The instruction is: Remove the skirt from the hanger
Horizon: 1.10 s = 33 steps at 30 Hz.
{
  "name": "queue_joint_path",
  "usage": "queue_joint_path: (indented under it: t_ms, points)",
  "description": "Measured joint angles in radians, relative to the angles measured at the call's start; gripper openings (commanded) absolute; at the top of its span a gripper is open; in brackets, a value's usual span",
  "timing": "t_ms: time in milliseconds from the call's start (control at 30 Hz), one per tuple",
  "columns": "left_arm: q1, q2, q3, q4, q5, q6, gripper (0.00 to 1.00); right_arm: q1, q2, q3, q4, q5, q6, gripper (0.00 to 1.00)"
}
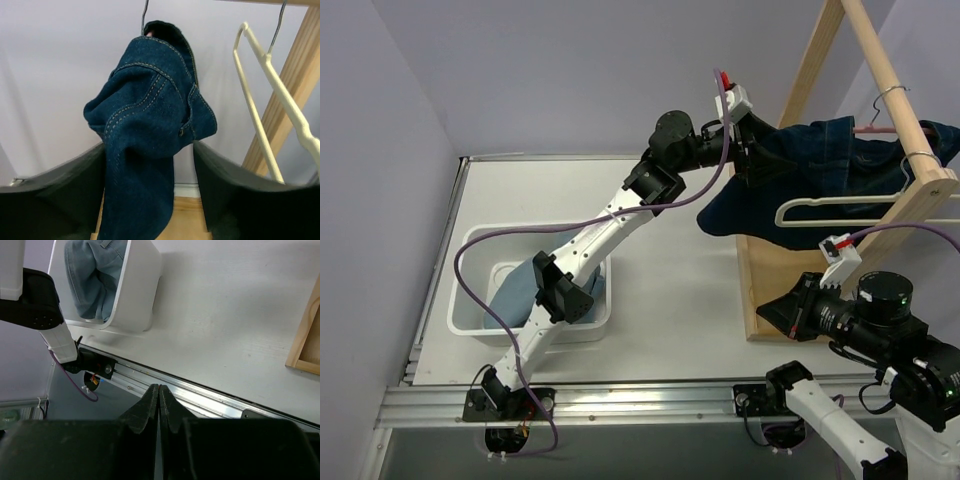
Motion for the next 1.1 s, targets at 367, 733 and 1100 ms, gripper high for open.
queue_joint_path:
  t_ms: [367, 733, 1100]
  points:
    - [-0.029, 0.000, 0.006, -0.050, -0.093, 0.040, 0.02, -0.006, 0.002, 0.035, -0.009, 0.005, 0.007, 0.00]
    - [-0.056, -0.029, 0.017, -0.114, -0.166, 0.011, 0.02, -0.007, 0.003, 0.047, -0.010, 0.005, 0.003, 0.00]
    - [-0.030, -0.034, 0.002, -0.055, -0.165, -0.148, 0.02, -0.012, 0.002, 0.065, -0.018, 0.005, -0.010, 0.00]
